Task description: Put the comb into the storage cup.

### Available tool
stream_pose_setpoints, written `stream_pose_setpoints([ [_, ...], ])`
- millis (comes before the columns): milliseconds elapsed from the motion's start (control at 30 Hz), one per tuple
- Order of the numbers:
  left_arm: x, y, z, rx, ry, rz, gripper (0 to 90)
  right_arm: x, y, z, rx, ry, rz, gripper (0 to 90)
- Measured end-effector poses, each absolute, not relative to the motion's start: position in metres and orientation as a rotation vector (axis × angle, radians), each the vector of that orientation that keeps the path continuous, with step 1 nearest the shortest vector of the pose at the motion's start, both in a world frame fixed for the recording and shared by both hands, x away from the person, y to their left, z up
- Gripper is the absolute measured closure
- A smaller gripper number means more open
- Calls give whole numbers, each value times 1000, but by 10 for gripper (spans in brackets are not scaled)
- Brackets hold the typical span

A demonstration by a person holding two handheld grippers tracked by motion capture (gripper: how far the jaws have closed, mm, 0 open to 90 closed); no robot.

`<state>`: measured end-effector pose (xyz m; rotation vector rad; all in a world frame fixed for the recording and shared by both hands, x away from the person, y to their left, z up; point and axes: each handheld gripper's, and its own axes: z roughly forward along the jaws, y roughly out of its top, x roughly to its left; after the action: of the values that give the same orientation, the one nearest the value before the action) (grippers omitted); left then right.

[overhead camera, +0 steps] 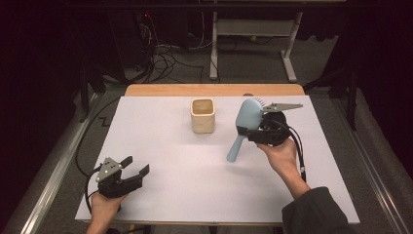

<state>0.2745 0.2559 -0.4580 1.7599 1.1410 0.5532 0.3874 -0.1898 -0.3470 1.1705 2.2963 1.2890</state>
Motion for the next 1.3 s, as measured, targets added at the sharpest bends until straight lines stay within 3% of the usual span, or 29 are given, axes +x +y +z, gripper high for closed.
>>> stream_pose_setpoints([
  [1300,273,256,-467,1794,1138,569,281,420,-183,-318,1198,2235,1333,530],
])
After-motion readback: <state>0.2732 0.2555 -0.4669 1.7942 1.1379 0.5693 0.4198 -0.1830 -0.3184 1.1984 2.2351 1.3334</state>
